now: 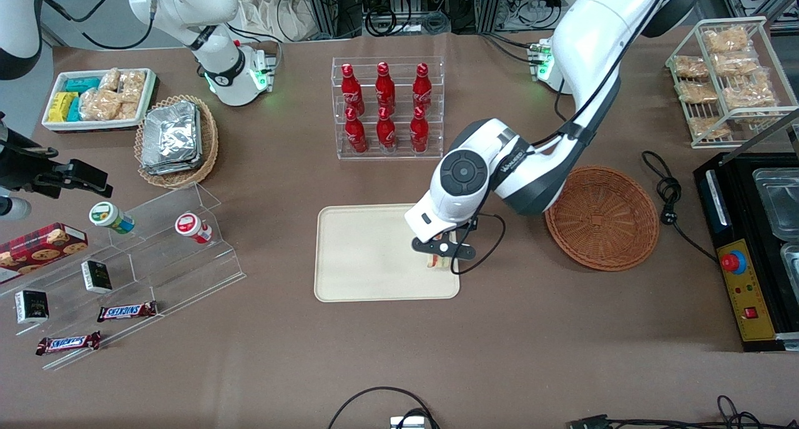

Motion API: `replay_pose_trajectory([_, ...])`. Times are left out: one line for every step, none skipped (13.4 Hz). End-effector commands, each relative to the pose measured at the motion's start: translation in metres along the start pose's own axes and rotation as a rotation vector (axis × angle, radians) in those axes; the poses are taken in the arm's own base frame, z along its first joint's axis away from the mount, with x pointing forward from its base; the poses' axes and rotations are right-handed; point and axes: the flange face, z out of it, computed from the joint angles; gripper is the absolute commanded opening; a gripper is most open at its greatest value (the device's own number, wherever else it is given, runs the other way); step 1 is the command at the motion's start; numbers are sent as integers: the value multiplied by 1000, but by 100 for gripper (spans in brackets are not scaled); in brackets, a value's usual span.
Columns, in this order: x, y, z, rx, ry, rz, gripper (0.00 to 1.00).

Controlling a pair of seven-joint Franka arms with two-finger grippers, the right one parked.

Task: Place sandwich from basket to tray
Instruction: 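Carry the sandwich over the cream tray with the left gripper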

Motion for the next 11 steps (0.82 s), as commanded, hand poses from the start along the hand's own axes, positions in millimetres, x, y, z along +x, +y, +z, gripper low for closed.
replay_pose_trajectory([9, 19, 24, 7, 45, -36, 22])
replay_pose_trajectory([11, 20, 36, 13, 45, -45, 22])
replay_pose_trajectory([15, 20, 43, 8, 47, -52, 22])
replay_pose_trajectory([12, 26, 49, 9, 41, -46, 22])
replay_pose_trajectory([10, 30, 53, 17, 42, -42, 22])
replay_pose_trajectory([11, 28, 61, 28, 39, -45, 22])
replay_pose_trajectory([12, 29, 63, 25, 38, -47, 22])
replay_pose_trajectory([12, 30, 68, 28, 31, -45, 22])
replay_pose_trajectory([10, 33, 72, 39, 35, -33, 22])
replay_pose_trajectory([9, 33, 78, 49, 32, -33, 22])
replay_pose_trajectory([9, 33, 83, 54, 29, -36, 22])
